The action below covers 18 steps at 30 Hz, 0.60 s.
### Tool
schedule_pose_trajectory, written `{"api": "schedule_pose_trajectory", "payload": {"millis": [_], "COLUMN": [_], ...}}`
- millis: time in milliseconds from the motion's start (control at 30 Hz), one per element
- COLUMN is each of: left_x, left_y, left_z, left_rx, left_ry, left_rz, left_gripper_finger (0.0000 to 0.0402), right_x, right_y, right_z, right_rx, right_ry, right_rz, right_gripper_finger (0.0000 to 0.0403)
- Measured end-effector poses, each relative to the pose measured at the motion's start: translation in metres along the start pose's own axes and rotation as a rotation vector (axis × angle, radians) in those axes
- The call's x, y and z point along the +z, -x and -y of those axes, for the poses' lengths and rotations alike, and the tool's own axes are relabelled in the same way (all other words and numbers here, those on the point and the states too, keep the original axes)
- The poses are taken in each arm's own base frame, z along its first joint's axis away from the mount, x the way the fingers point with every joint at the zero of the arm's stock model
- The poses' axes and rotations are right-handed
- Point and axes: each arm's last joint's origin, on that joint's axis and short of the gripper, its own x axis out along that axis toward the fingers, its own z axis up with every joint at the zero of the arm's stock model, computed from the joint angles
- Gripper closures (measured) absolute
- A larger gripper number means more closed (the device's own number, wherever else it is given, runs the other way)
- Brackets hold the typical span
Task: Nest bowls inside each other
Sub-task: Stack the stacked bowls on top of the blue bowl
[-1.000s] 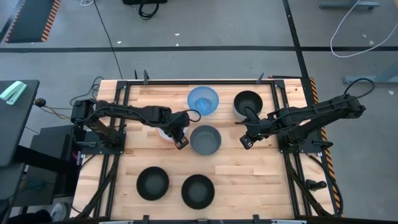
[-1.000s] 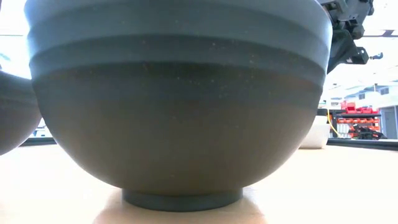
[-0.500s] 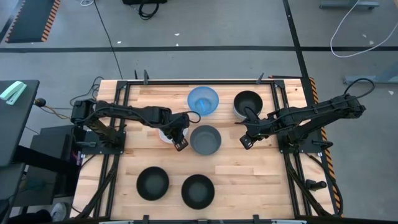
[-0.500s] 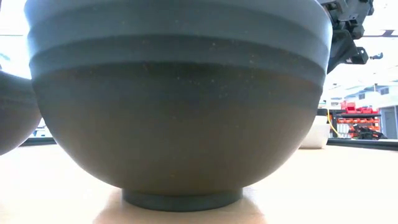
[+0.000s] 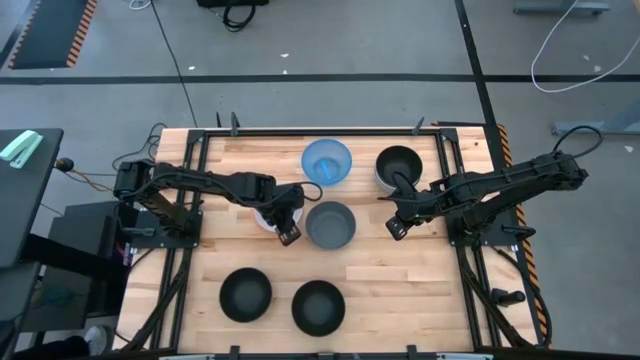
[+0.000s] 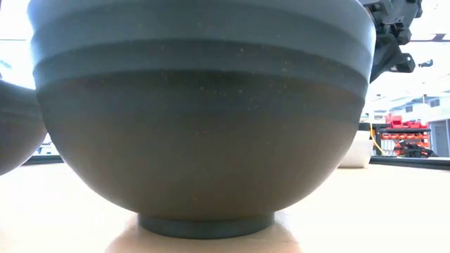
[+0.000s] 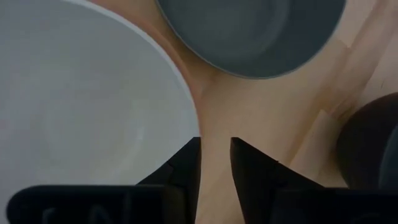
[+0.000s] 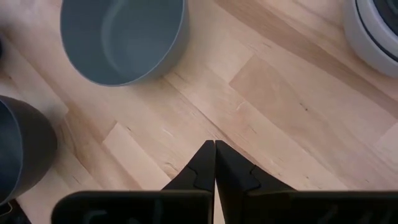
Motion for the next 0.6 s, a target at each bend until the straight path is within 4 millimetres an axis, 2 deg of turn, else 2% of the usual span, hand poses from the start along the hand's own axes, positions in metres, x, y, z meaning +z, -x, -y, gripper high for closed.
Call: {"api": "schedule_pose_trajectory", "payload": {"millis": [267, 600], "left_x": [-0.003, -0.004], "left_y": [-0.004, -0.025], "left_z": [-0.002, -0.001], "left_rx": [0.024, 0.049], "left_ry": [-0.033, -0.041], "left_rz": [-0.045, -0.100], "left_gripper_finger": [0.0302, 0.0304], "right_x": [0.000, 0.001], "right_y": [0.000, 0.000], "right_z": [0.000, -0.001], "right_rx": [0.000, 0.007], "right_ry": [0.000, -0.004], "right_rz": [0.000, 0.016], "right_gripper_finger": [0.0386, 0.0386]}}
